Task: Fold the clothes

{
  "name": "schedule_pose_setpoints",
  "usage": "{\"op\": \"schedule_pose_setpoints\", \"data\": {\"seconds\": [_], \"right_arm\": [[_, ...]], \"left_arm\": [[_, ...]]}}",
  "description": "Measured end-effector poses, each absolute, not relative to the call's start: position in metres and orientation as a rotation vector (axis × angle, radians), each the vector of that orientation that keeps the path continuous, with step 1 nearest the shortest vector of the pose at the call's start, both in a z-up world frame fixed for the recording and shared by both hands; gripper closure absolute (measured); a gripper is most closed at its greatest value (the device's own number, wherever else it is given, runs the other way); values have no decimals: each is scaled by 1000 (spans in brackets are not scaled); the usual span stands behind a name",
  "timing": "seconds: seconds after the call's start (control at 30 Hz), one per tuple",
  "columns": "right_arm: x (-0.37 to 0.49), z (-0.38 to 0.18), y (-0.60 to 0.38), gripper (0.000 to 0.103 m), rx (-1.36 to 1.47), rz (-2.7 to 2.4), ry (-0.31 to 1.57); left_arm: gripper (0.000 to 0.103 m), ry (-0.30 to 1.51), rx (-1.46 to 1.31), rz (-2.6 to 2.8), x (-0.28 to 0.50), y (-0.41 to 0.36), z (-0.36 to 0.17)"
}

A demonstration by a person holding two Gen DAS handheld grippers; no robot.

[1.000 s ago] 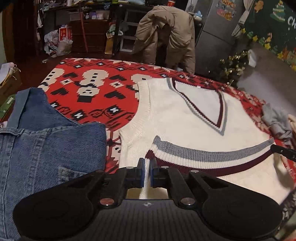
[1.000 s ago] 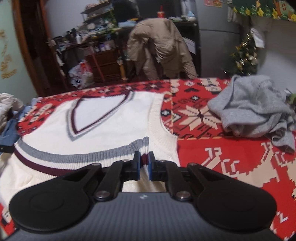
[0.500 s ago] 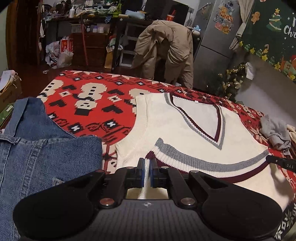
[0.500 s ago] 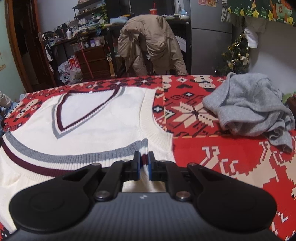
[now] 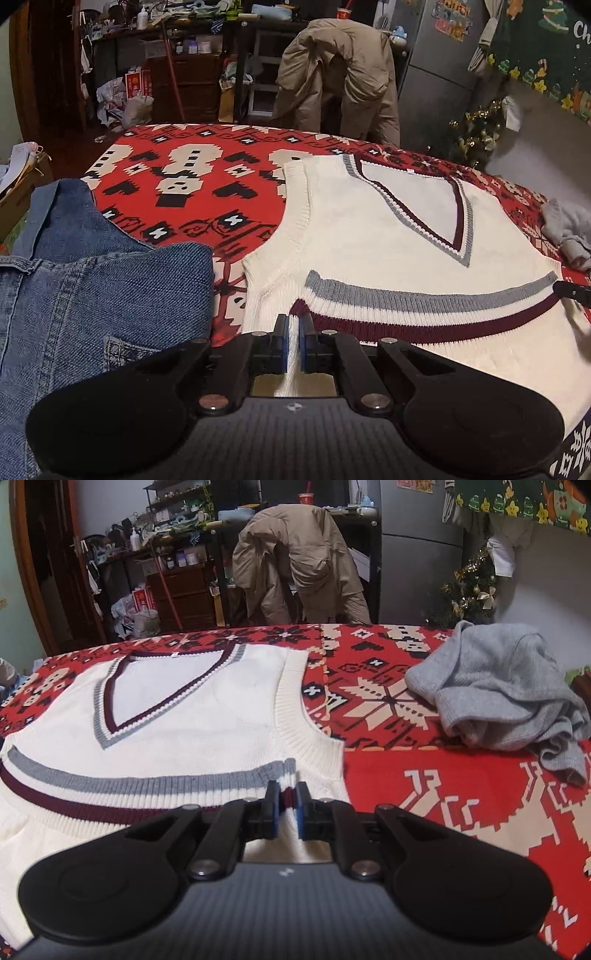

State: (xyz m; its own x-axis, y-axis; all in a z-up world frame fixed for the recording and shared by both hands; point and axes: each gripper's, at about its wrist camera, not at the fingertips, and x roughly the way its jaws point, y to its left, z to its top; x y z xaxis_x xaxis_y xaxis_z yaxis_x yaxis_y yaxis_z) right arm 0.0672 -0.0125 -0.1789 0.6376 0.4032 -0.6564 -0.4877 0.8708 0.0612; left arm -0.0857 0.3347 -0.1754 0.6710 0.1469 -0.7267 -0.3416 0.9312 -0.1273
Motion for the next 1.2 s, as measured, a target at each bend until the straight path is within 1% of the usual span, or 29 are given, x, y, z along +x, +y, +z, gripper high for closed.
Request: {"op": "schedule_pose_setpoints", "data": {"seconds": [0.07,0.13,0.2,0.23,0.3,0.33,0.4,0.53,0.6,0.67,0.7,0.73,0.77,0.83,0.93,1.07,1.2], "right_arm": [[66,-179,-11,85,-148,501,704],[66,-178,-11,81,-161,494,696],[66,-178,-10,73,-188,480,689],[66,-177,-9,72,-207,474,683],[64,-171,-9,65,-238,460,656],[61,-165,-9,64,-248,452,637],[53,-151,-12,64,-238,457,609],[21,-117,-20,65,-173,528,601],[-1,-105,-18,72,-148,592,632],[-27,-101,-11,77,-147,655,693],[-39,-102,-6,79,-164,672,722],[-51,-104,-1,83,-177,690,748],[-61,-106,4,84,-178,709,777],[-71,-111,12,85,-129,757,850],[-81,-122,29,85,-107,819,904],[-92,-137,58,85,-215,822,909],[-99,-153,72,84,-321,803,925]], "left_arm": [[94,794,-256,287,-86,335,-175],[81,802,-231,306,-85,333,-175],[80,803,-202,316,-85,330,-174],[79,799,-188,320,-86,328,-172],[80,784,-159,332,-88,324,-165],[80,777,-145,337,-89,321,-162],[80,751,-151,338,-95,318,-150],[80,732,-290,278,-120,307,-120],[80,743,-358,202,-131,291,-112],[80,775,-337,152,-137,264,-115],[83,804,-304,139,-138,249,-120],[91,833,-263,123,-137,234,-126],[94,860,-209,97,-135,219,-132],[94,887,-118,60,-128,197,-141],[94,878,-128,28,-119,194,-146],[94,946,-214,-41,-110,202,-160],[94,1008,-228,-49,-112,204,-171]]}}
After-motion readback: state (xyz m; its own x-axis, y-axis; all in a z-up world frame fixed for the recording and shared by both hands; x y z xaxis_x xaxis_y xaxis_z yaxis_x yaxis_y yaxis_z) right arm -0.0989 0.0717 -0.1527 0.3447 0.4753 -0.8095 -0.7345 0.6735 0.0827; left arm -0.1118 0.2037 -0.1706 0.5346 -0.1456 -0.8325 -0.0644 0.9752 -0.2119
